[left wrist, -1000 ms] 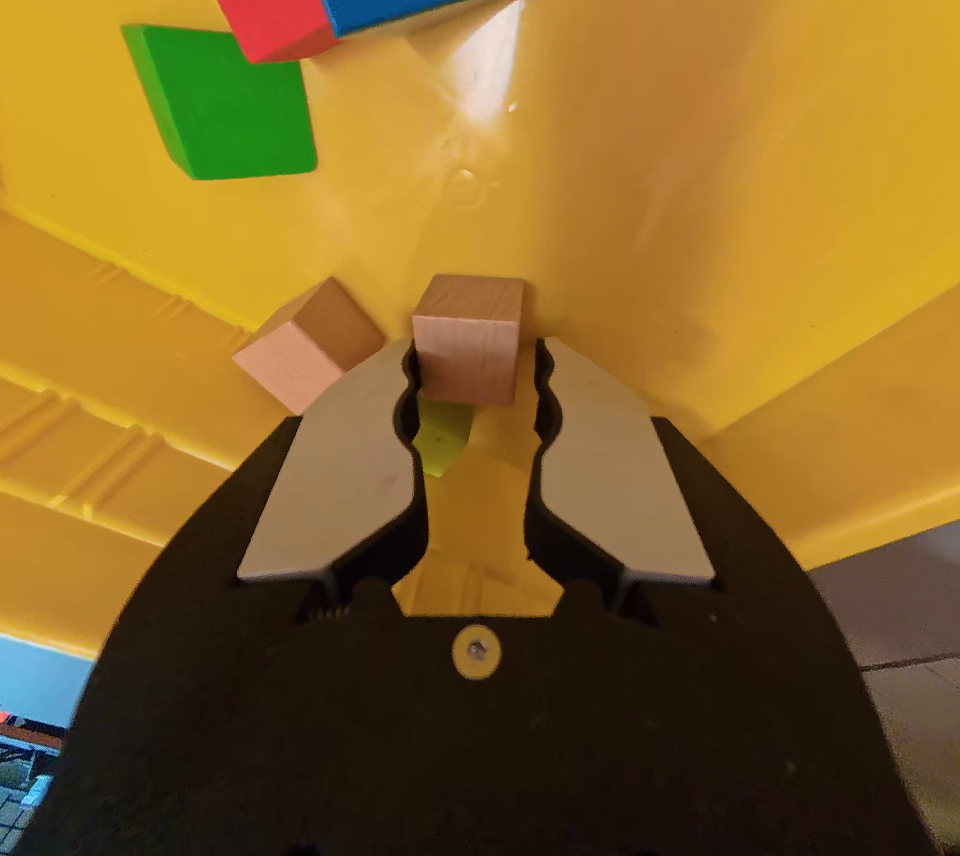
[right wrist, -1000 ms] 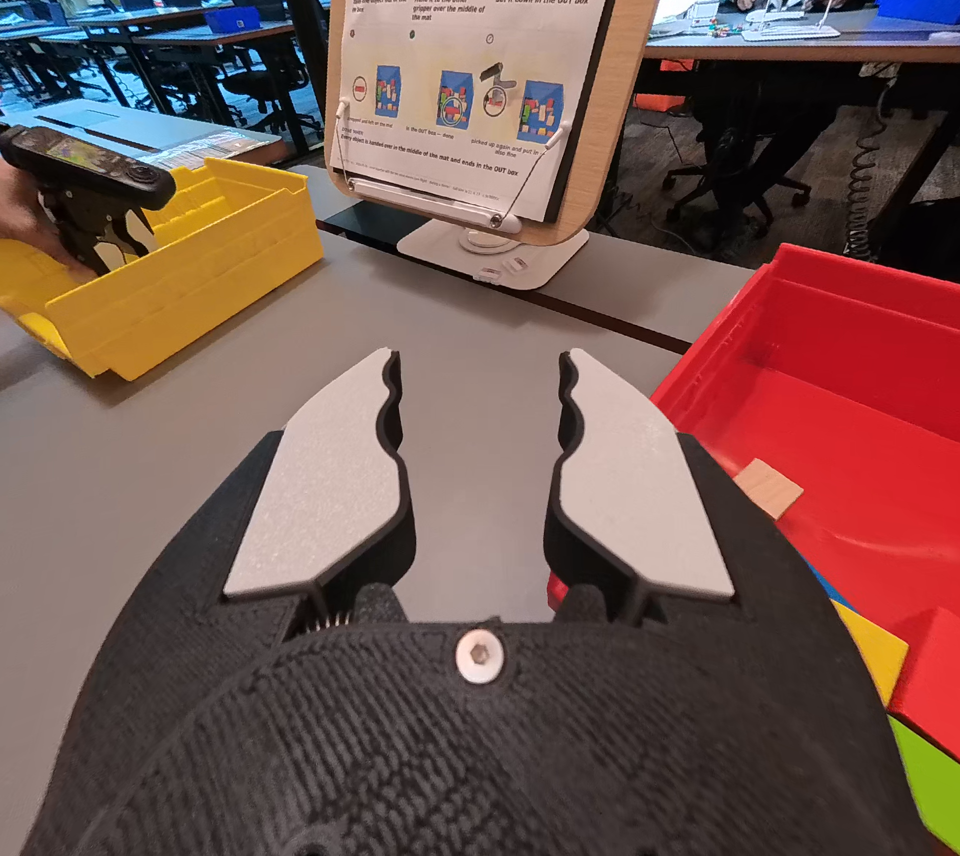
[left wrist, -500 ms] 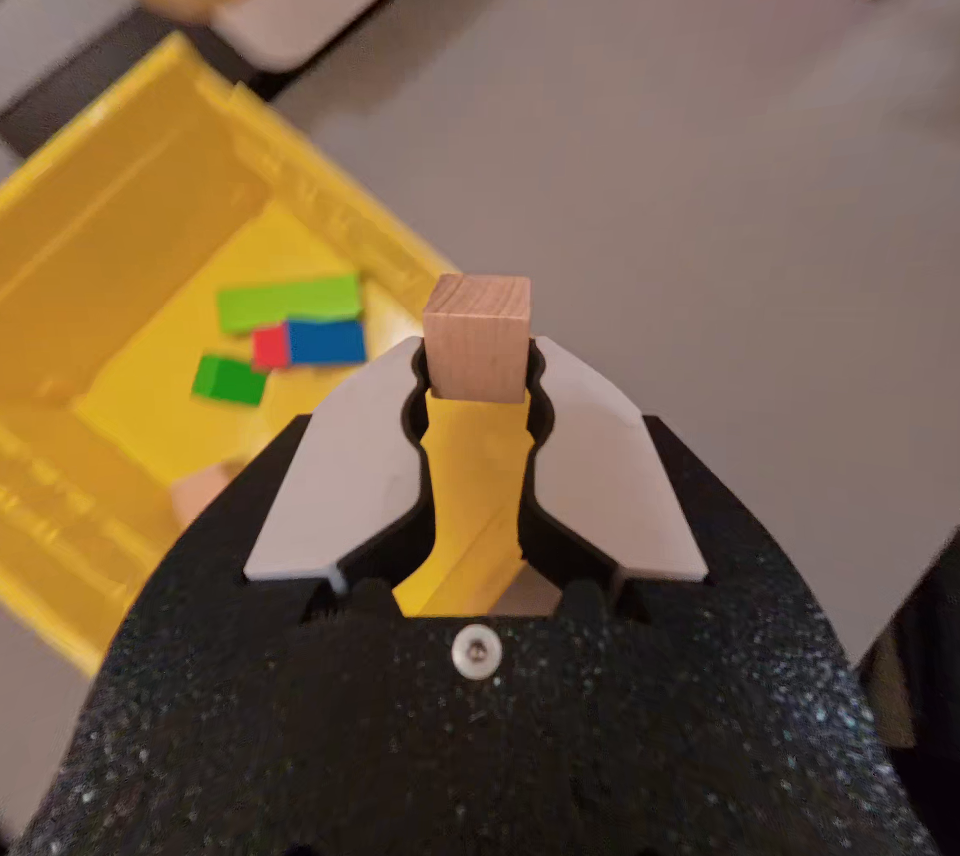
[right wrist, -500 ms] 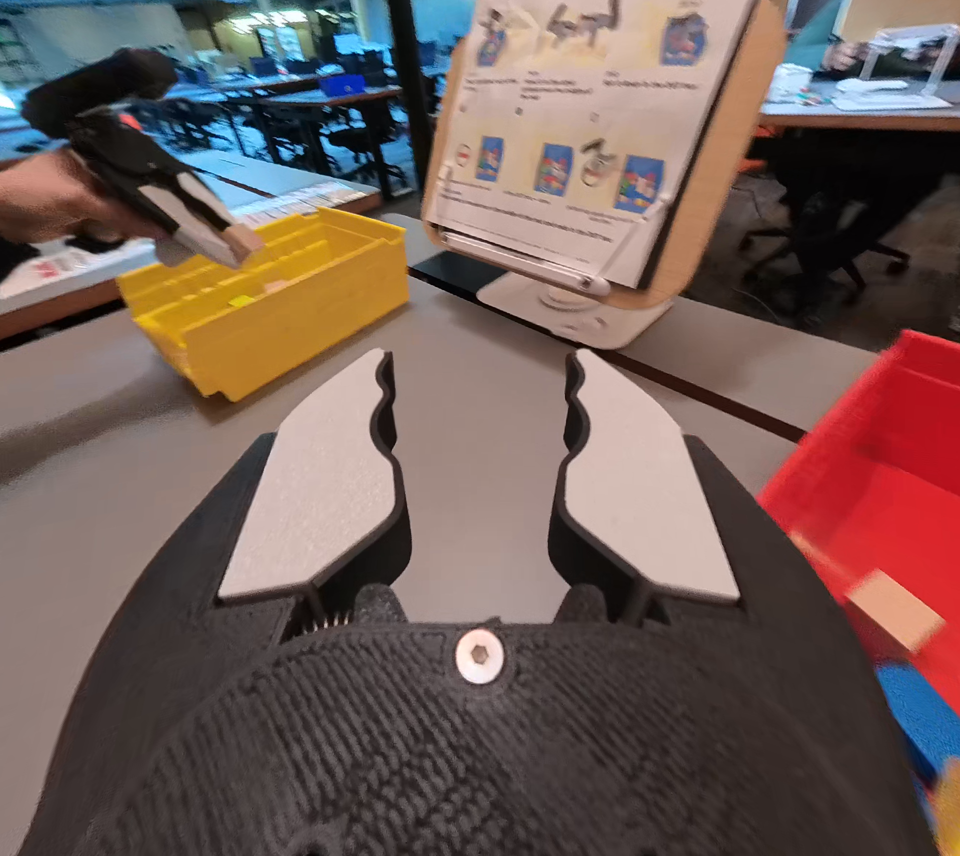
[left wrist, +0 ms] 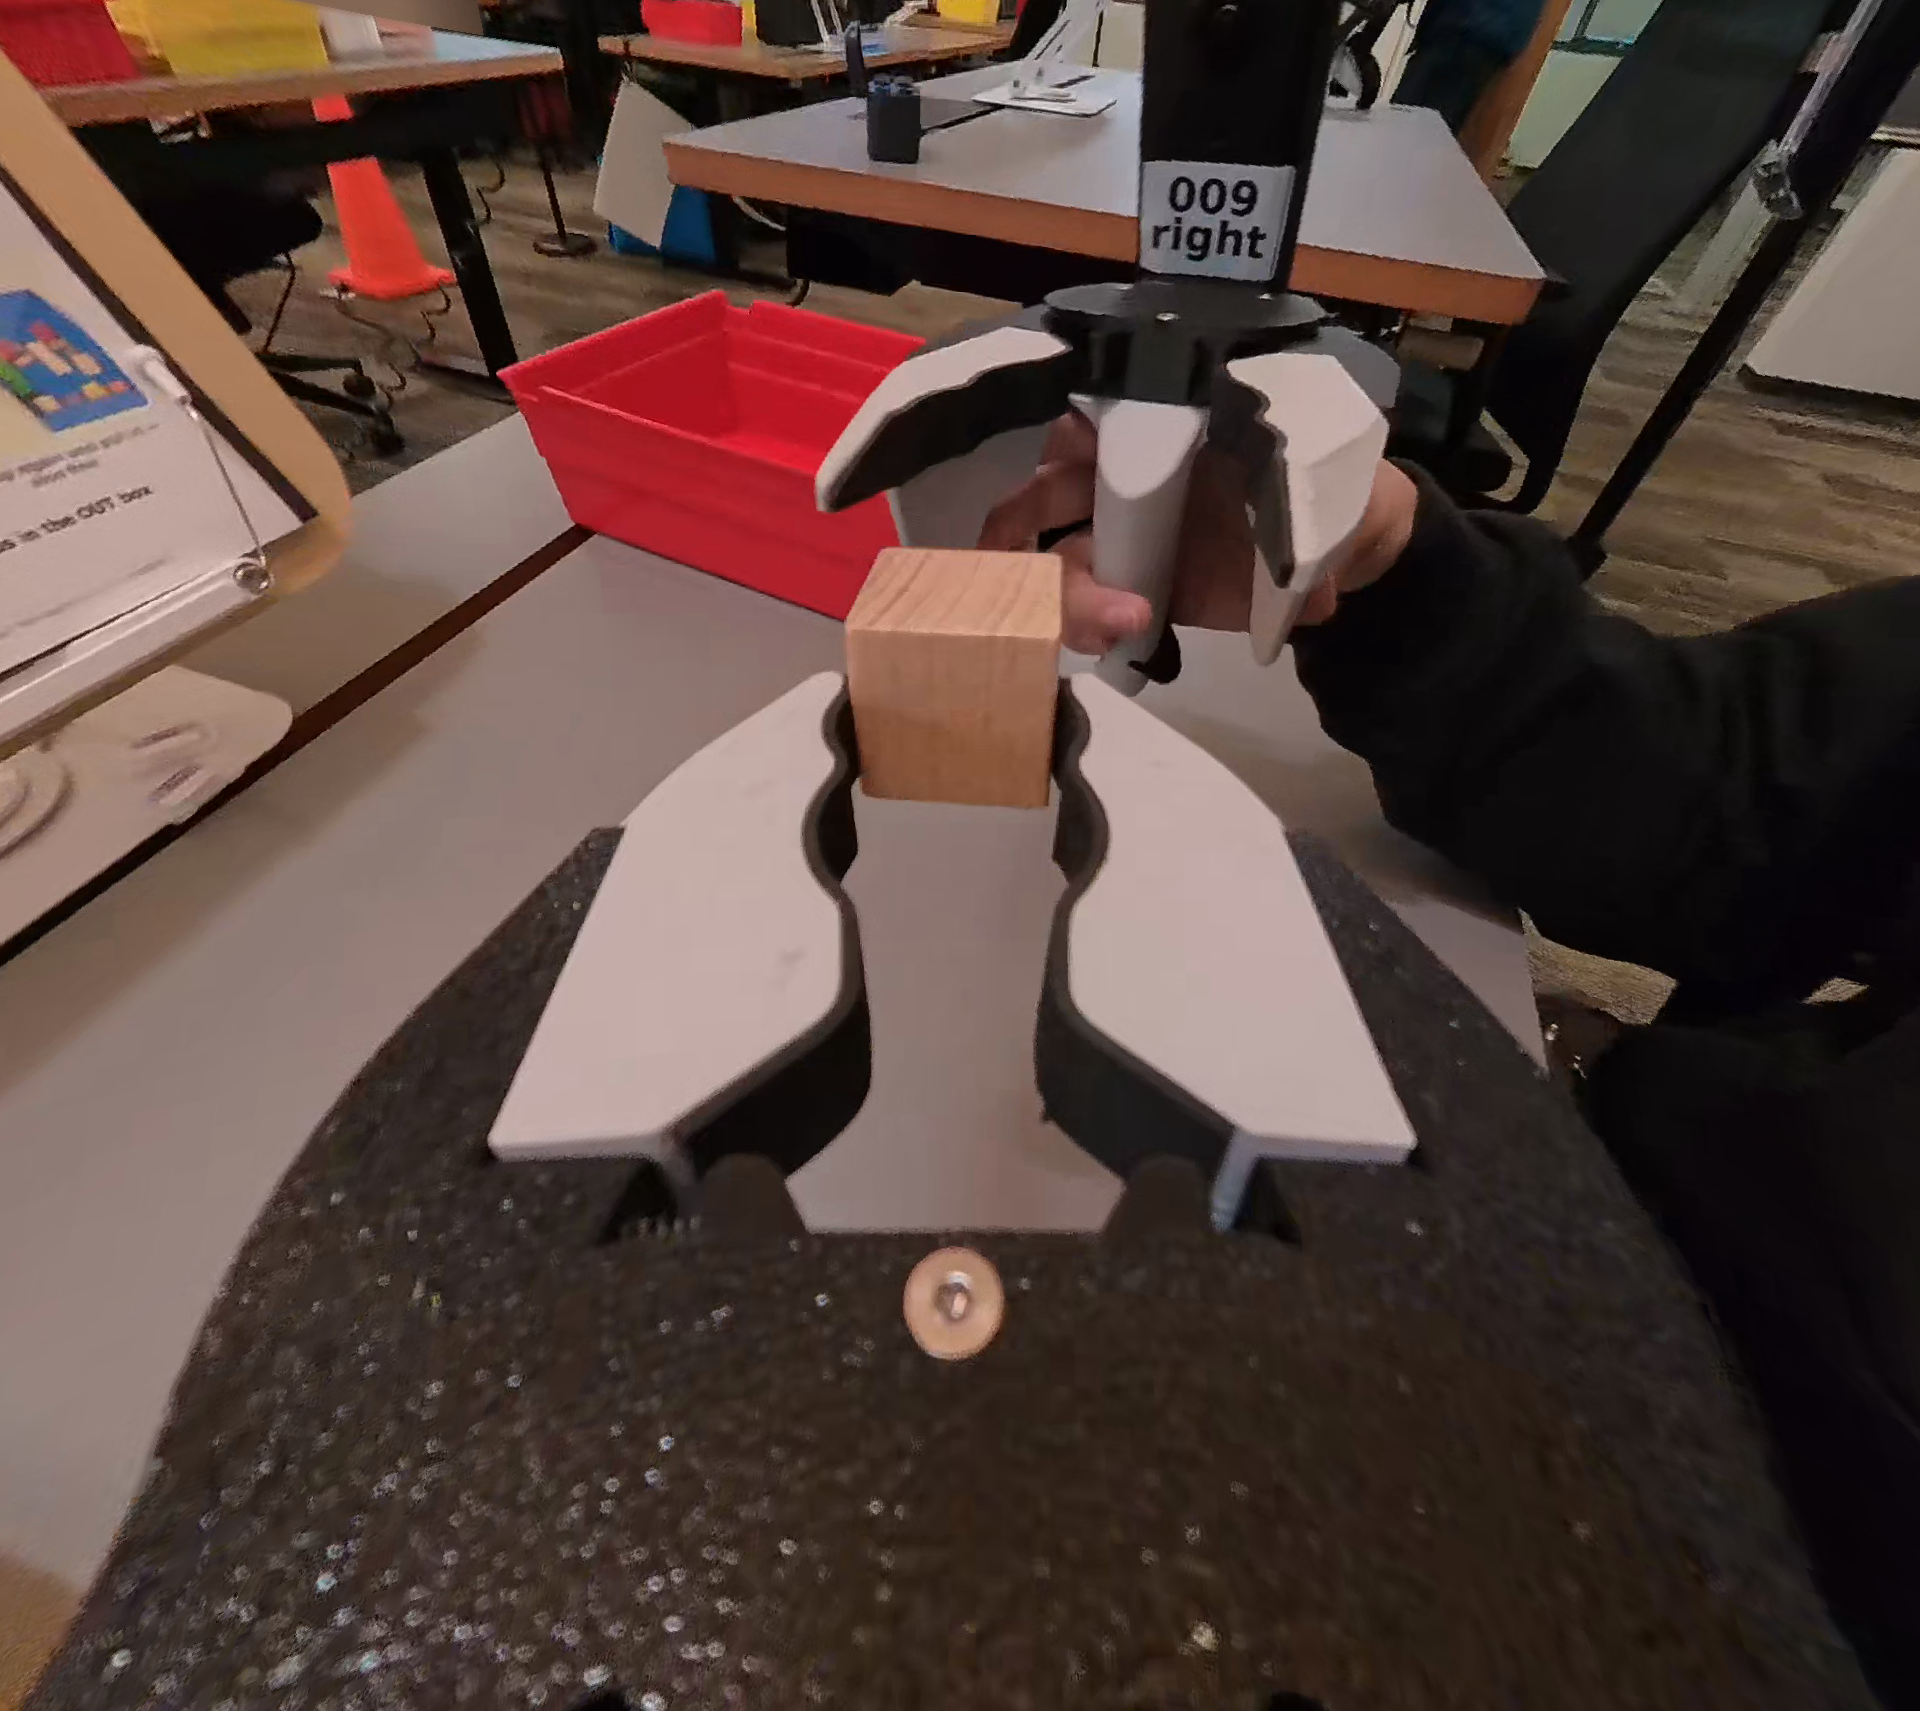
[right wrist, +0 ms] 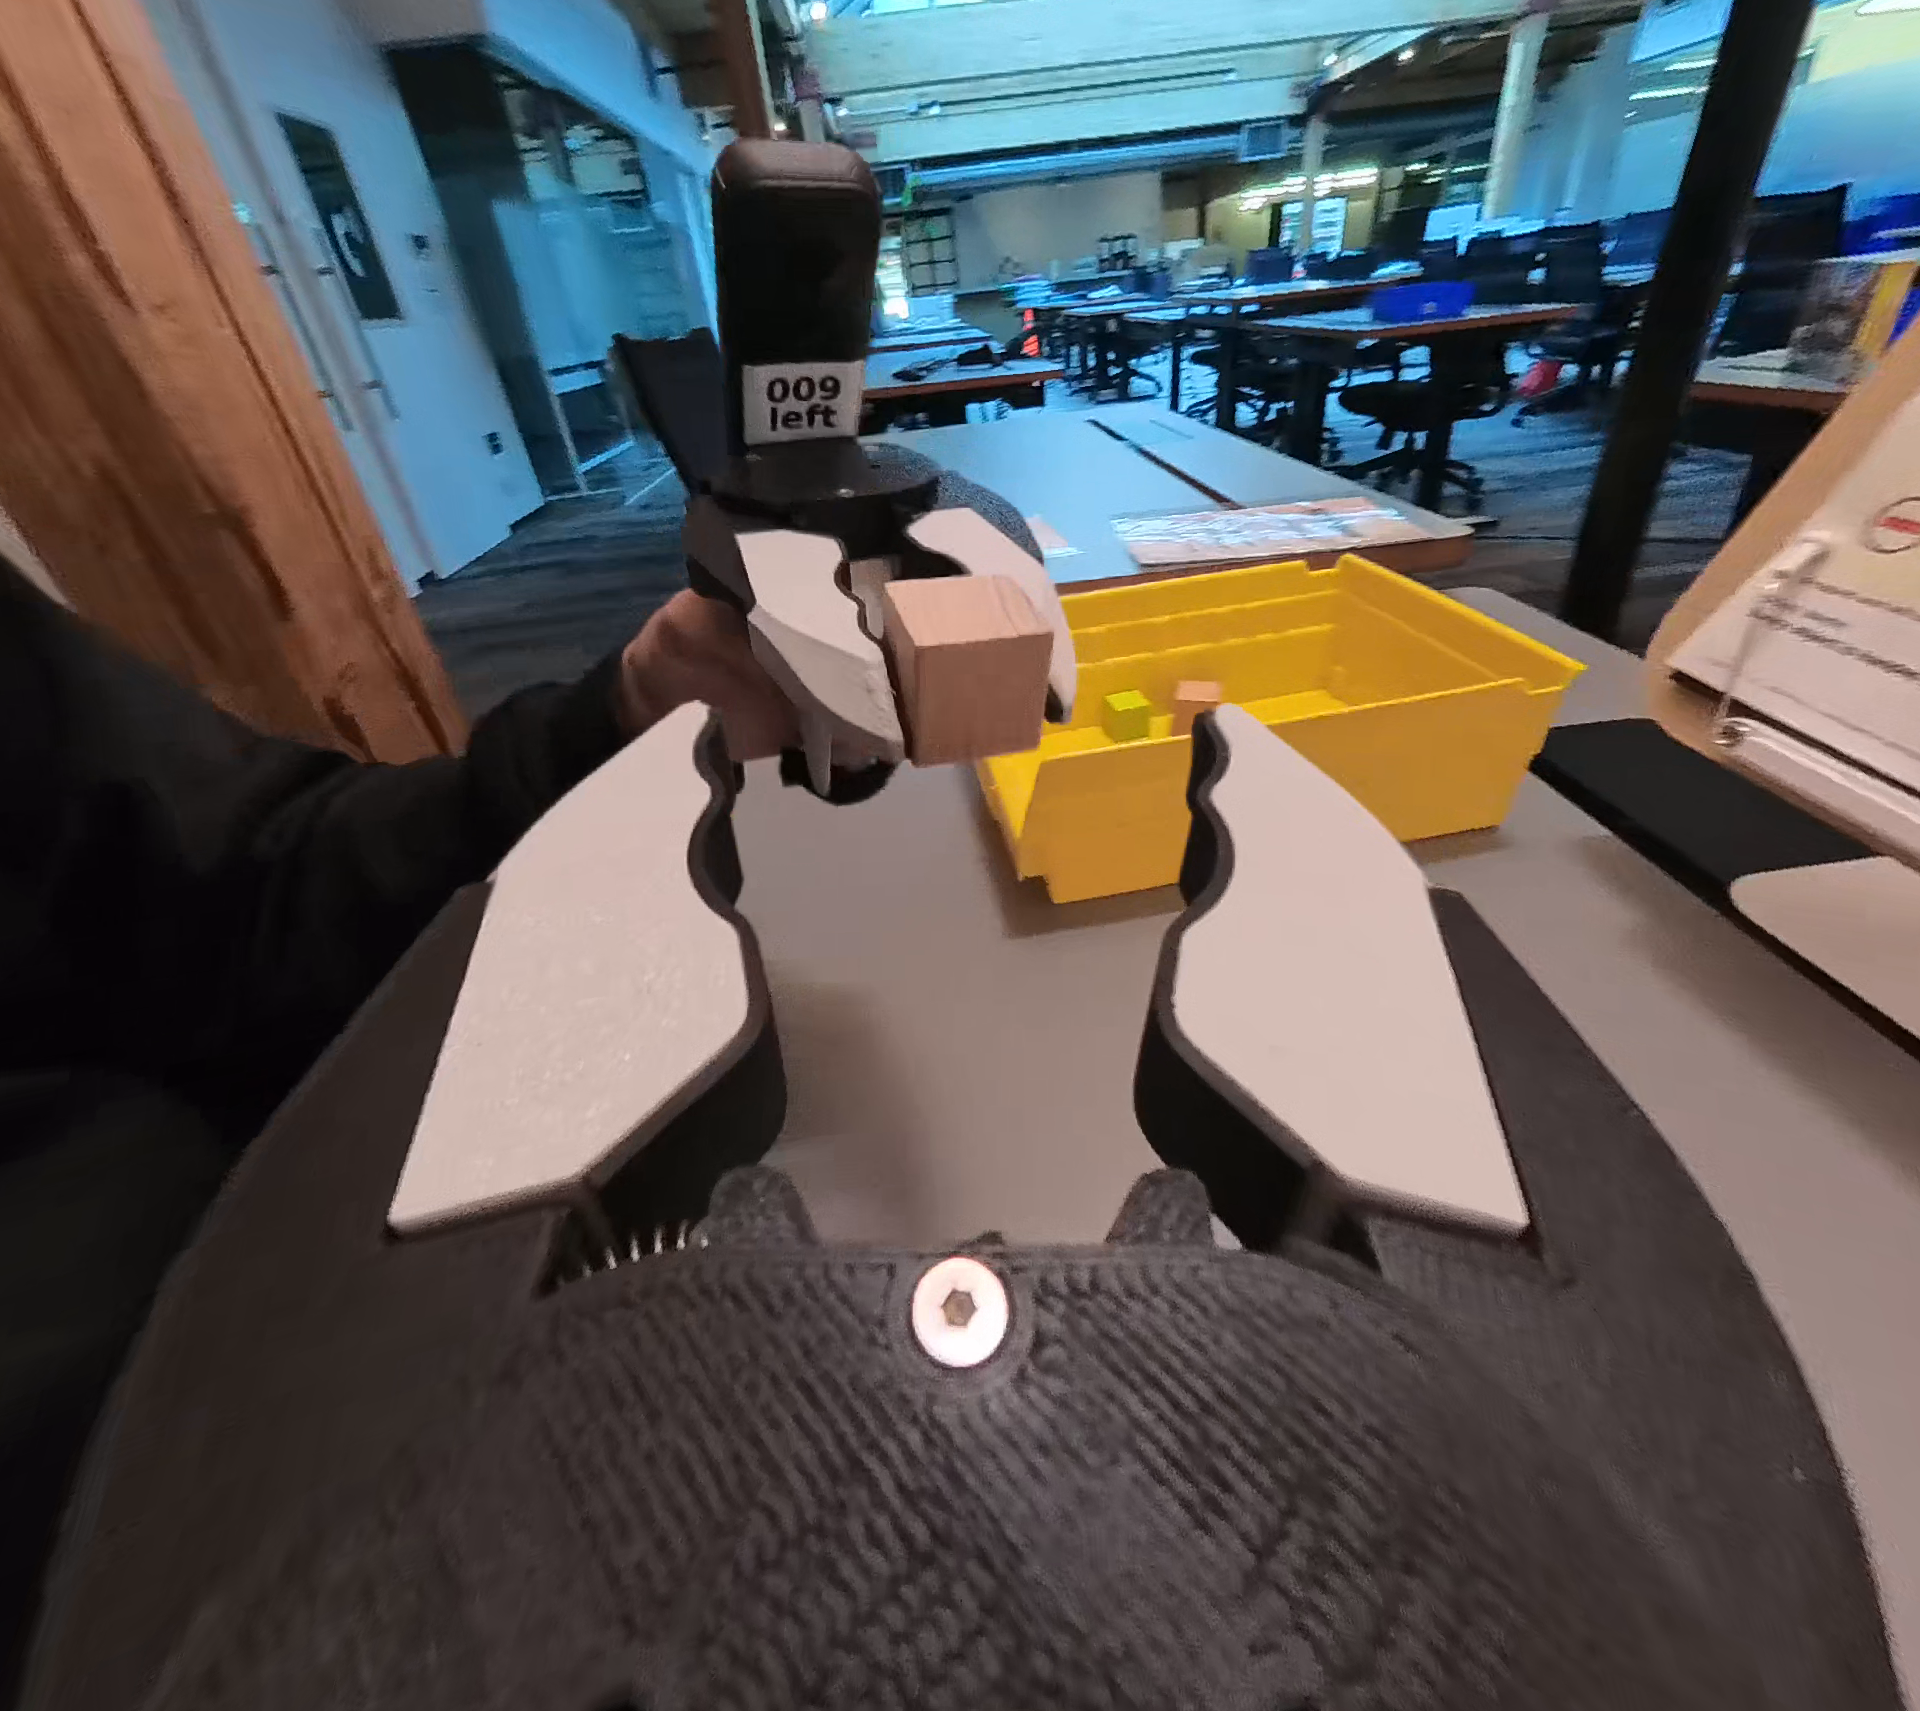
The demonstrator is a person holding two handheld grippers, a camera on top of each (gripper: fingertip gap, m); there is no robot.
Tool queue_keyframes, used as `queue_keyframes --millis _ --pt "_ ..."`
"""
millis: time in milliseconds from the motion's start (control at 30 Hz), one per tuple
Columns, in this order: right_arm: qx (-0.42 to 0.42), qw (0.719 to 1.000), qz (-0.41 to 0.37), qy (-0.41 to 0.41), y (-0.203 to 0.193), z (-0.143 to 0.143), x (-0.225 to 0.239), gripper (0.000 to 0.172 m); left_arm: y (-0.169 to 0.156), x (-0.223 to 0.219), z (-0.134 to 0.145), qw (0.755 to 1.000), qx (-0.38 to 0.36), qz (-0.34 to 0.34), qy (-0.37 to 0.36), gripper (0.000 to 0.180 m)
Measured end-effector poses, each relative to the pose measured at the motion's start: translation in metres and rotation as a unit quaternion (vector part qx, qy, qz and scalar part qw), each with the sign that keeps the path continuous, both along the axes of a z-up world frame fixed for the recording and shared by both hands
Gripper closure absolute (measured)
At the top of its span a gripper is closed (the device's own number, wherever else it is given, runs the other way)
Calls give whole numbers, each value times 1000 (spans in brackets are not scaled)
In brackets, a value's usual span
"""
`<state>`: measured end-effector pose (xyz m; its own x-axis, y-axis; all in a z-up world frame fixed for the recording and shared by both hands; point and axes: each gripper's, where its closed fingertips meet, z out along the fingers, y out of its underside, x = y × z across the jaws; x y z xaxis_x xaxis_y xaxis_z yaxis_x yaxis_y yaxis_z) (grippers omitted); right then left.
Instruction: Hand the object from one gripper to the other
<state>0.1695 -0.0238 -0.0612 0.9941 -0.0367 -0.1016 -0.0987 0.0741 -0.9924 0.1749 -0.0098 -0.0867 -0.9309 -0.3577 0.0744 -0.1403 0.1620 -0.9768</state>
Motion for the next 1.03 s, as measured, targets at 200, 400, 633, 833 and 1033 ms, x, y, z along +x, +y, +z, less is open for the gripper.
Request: queue_keyframes --millis 200,400,633,833,1033 --pt "-1 999 40 7 5 -6 -10 127 -16 -13 -10 1000 -15 -11 -20 146" --pt "-18 999 45 3 11 -15 -11 128 -21 -14 -11 1000 -16 -17 -19 146" --pt "-33 998 49 -15 13 -19 -14 138 -22 -15 -14 999 -25 -17 -22 145" --pt "-50 991 -128 6 -30 -16 42 138 -12 4 -27 998 -12 55 -22 136" --pt "-112 888 -443 46 -198 -42 127 138 -4 15 -51 995 36 91 4 104"
